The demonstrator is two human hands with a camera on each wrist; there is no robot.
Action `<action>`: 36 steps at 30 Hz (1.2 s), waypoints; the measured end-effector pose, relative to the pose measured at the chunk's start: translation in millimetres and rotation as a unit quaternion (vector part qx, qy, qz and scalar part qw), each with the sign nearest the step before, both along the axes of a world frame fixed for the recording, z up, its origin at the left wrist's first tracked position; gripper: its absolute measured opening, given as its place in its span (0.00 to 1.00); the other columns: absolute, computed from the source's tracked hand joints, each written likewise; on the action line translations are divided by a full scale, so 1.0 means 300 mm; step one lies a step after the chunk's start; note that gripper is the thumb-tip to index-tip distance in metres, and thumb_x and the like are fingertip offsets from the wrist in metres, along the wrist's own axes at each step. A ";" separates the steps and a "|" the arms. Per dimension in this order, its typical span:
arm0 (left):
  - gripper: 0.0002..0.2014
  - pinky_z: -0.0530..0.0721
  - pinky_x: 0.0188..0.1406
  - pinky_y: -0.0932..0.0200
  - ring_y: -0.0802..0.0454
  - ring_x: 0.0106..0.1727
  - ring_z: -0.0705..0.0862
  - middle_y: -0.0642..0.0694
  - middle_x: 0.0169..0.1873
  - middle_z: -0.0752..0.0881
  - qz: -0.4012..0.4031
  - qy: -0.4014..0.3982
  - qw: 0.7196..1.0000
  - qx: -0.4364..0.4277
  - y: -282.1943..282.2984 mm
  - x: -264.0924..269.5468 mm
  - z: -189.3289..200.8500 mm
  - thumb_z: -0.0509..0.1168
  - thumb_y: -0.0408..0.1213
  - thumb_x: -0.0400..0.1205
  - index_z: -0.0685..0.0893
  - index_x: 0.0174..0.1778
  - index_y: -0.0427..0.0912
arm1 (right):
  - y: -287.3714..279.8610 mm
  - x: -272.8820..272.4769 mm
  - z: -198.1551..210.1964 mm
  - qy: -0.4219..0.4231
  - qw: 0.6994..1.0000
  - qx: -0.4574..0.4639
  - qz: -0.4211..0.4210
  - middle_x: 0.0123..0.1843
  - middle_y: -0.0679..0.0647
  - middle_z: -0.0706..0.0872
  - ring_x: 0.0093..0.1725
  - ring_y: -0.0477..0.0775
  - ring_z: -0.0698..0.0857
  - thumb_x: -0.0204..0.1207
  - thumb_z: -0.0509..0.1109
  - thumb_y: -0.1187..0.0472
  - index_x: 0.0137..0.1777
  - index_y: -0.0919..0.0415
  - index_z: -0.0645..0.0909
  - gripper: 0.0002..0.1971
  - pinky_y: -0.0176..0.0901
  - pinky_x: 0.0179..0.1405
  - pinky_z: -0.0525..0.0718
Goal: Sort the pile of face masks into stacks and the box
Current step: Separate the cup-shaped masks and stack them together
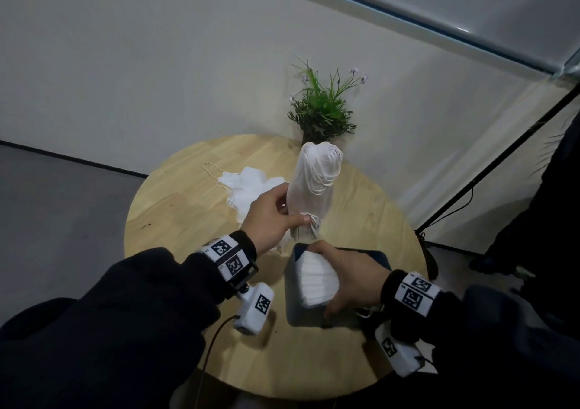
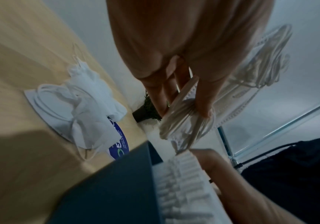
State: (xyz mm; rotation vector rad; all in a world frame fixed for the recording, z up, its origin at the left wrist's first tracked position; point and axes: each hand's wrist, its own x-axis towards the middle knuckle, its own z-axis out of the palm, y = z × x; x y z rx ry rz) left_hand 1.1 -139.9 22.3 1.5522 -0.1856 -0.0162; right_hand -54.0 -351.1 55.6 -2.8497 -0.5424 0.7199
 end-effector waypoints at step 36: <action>0.08 0.82 0.41 0.50 0.42 0.46 0.85 0.48 0.38 0.83 -0.115 -0.131 0.830 0.530 -0.115 -0.071 0.063 0.73 0.35 0.76 0.82 0.42 0.52 | -0.029 0.017 0.205 -0.289 0.955 -0.034 0.053 0.67 0.47 0.83 0.67 0.54 0.80 0.75 0.76 0.45 0.72 0.43 0.82 0.25 0.56 0.67 0.77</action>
